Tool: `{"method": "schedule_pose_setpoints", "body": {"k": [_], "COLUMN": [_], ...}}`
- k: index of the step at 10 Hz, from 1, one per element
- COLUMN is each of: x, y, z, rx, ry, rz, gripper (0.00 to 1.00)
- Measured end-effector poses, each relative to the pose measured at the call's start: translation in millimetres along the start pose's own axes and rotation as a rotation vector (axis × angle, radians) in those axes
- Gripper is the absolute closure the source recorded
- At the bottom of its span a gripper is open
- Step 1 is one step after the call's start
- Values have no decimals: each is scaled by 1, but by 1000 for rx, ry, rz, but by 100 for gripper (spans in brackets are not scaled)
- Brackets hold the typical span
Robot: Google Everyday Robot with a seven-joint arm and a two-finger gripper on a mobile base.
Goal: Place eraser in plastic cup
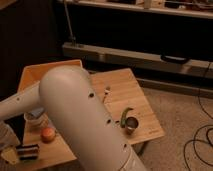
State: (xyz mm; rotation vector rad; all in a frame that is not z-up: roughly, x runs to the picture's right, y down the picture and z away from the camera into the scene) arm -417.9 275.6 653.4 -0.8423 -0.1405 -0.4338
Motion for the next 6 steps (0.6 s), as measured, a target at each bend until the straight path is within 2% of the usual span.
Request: {"method": "schedule_pose_setpoints", "body": {"k": [2, 5, 6], "x": [9, 43, 55], "y": [0, -15, -24], "z": [-6, -36, -46], "rx": [5, 40, 44], "ry": [-31, -89, -123], "rz": [16, 69, 81], "gripper": [20, 20, 20]}}
